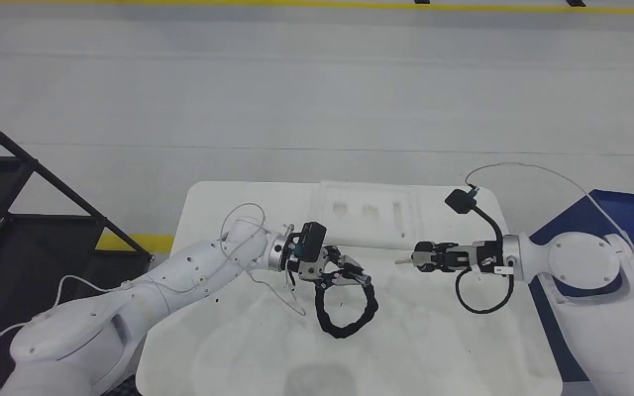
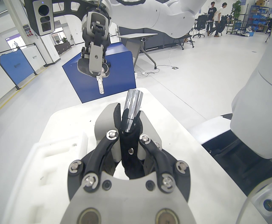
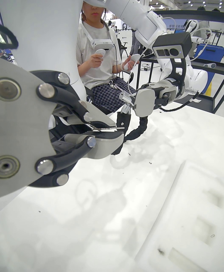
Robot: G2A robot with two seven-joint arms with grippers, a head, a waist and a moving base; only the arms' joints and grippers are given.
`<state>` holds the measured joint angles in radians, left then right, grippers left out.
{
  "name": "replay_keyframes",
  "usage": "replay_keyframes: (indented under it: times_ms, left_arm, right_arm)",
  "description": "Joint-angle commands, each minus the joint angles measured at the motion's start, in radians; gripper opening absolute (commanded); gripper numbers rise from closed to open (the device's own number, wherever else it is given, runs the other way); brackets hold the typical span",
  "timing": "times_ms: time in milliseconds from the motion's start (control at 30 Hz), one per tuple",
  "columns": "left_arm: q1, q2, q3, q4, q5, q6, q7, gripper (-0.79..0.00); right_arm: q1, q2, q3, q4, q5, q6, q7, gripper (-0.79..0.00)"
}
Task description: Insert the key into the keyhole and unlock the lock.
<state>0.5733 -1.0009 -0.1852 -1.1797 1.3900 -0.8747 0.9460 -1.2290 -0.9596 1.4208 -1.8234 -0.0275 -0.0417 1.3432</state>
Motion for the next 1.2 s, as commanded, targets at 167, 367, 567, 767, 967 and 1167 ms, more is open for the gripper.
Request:
replay_keyframes:
  times_ms: [167, 367, 567, 767, 967, 1167]
  left_arm:
    - [0.0, 0.0, 0.0, 0.0, 0.0, 0.0, 0.0, -0.785]
    - [0.032, -0.002, -0.021, -0.004, -0.062, 0.024, 0.004, -0.785]
    - [0.066, -0.009, -0.055, 0.02, -0.084, 0.036, 0.035, -0.785]
    - [0.083, -0.018, -0.077, 0.05, -0.065, 0.045, 0.044, -0.785]
    - [0.101, -0.036, -0.093, 0.072, -0.016, 0.101, 0.1, -0.785]
    - [0.111, -0.06, -0.104, 0.106, 0.038, 0.168, 0.167, -0.785]
  right_arm:
    - [0.0, 0.0, 0.0, 0.0, 0.0, 0.0, 0.0, -0.785]
    - [-0.017, 0.002, 0.005, 0.008, 0.084, -0.01, 0.005, -0.785]
    - [-0.044, 0.009, 0.006, -0.024, 0.086, 0.005, 0.008, -0.785]
    - [-0.068, 0.012, 0.024, -0.057, 0.116, 0.005, -0.048, -0.785]
    - [-0.13, 0.02, 0.048, -0.175, 0.033, 0.076, -0.131, -0.785]
    - [-0.191, 0.023, 0.043, -0.27, -0.022, 0.15, -0.202, -0.785]
